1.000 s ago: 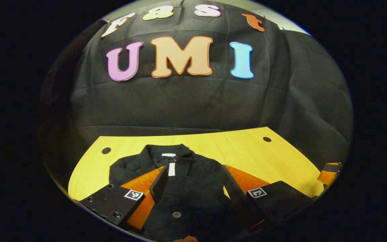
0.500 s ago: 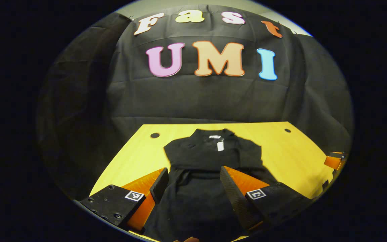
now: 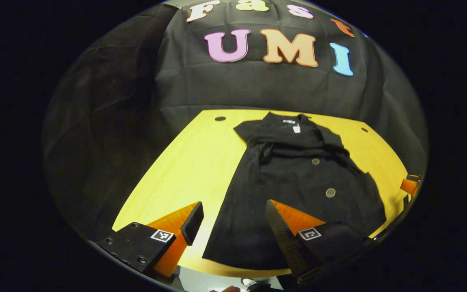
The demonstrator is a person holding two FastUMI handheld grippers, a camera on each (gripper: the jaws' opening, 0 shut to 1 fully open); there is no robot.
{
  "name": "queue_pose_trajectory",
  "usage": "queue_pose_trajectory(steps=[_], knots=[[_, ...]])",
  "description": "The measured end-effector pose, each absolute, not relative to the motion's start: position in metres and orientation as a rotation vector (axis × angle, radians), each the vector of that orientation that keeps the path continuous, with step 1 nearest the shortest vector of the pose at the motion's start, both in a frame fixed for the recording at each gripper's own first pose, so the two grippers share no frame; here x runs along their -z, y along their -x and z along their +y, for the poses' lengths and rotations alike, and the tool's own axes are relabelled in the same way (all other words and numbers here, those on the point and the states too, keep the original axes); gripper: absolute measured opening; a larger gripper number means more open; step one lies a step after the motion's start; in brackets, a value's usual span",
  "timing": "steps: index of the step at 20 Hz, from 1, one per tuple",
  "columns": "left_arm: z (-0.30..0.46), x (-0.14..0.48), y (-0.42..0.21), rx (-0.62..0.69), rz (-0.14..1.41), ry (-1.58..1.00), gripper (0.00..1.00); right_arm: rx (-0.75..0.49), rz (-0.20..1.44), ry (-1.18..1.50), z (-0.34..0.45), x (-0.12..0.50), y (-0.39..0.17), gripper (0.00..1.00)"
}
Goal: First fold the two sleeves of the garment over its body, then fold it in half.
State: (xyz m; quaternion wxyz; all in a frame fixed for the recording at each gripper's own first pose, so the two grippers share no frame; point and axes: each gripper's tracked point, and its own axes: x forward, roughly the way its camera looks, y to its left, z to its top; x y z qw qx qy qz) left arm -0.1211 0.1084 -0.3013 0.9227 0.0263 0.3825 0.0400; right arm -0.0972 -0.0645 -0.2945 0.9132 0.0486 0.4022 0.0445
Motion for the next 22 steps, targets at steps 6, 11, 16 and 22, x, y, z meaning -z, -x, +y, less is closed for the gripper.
queue_pose_trajectory(steps=[6, 11, 16, 22], knots=[[0.119, 0.347, 0.155, -0.087, 0.906, -0.045, 0.96, -0.068, 0.956, -0.076, -0.059, 0.338, 0.136, 0.98], [0.122, 0.360, 0.161, -0.085, 0.930, -0.031, 0.96, -0.051, 1.030, -0.056, -0.055, 0.365, 0.150, 0.94], [0.118, 0.359, 0.165, -0.055, 0.917, -0.004, 0.96, -0.061, 1.050, -0.019, -0.049, 0.373, 0.151, 0.94], [0.086, 0.360, 0.162, 0.093, 0.870, -0.060, 0.21, -0.114, 1.049, 0.006, -0.027, 0.373, 0.147, 0.11]])
